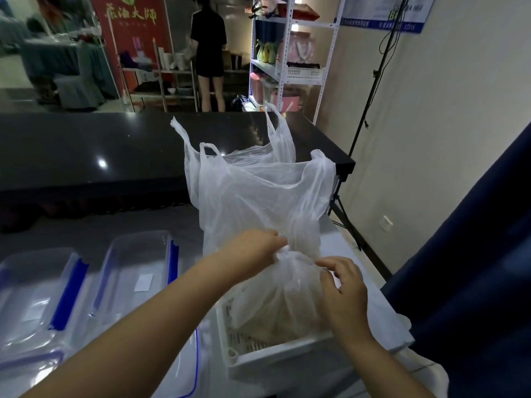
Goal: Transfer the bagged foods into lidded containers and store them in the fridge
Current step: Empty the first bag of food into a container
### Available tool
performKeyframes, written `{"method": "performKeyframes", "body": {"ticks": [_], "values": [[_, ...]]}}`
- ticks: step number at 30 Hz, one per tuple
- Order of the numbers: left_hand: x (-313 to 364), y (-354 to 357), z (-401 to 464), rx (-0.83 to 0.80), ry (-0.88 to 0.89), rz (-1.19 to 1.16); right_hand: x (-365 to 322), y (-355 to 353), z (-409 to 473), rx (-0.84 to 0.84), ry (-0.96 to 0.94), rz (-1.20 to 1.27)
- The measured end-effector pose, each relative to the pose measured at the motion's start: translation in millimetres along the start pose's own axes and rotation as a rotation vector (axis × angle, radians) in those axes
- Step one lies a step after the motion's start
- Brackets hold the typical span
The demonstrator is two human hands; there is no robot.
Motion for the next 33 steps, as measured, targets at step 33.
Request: {"method": "performKeyframes", "body": {"ticks": [33], "values": [[-192, -166, -351, 0.325, -0.756, -0.008, -266, 243, -51, -0.293, -0.458, 0.357]]}}
Point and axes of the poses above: each hand's wrist, its own z-axis towards the middle knuckle, its own y-axis out of the palm, x = y × z, the point moved 1 cm from there along z, towards the middle knuckle, and after that the axes turned 3 degrees about -z, right-handed, at the moved point
